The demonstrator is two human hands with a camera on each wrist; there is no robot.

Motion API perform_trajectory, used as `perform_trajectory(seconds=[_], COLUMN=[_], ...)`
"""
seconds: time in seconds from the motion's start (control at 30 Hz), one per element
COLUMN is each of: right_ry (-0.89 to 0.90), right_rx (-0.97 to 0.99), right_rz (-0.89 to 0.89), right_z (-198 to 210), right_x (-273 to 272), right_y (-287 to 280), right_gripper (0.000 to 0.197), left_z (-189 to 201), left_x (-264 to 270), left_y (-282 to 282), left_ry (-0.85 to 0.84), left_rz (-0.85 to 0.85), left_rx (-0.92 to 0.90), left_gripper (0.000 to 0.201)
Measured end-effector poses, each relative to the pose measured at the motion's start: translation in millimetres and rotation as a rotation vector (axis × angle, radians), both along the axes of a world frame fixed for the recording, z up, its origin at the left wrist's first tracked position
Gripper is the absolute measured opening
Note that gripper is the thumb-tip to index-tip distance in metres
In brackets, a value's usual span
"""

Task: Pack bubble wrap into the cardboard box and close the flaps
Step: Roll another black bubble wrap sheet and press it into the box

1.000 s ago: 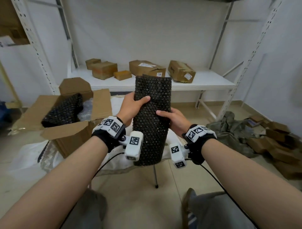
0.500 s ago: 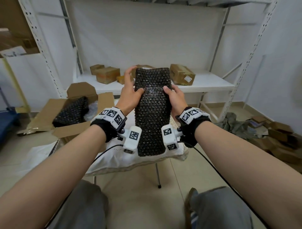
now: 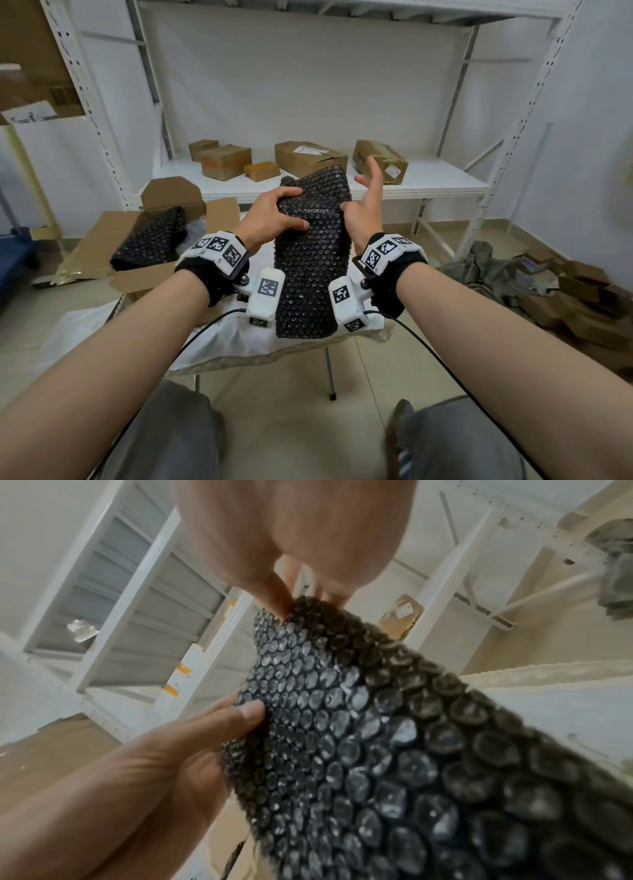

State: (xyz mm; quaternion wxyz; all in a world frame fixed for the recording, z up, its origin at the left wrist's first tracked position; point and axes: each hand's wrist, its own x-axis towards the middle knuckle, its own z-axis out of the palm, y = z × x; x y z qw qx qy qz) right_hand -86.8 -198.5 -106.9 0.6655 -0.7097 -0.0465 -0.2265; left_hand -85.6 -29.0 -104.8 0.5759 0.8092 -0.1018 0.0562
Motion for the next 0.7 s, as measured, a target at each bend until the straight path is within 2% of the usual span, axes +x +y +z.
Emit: perform_trajectory(seconds=[0.2,0.33,0.47,0.7], right_ry=[-0.084,-0.138,-0.166,0.005], right_rx=[-0.152,-0.231,-0.241,-0.25], right_rz=[0.103,0.079,0.117,0.236], right_z=[-2,0,-2,-2], right_x=[-1,-3,0,3], right_y=[4,6,4,-1], right_gripper=[0.088,0.089,0.089,0.058], left_z=[1,1,-1,1], left_x=[7,14,19,21], left_y=[4,9,11,12], left_ry=[-0.017,0.0,0.024,-0.044], left_rz=[0.066,0.111,0.132,0.135], left_rx=[0.048,0.092,0.1,0.211], left_gripper=[0.068,0.068,0.067,0.063])
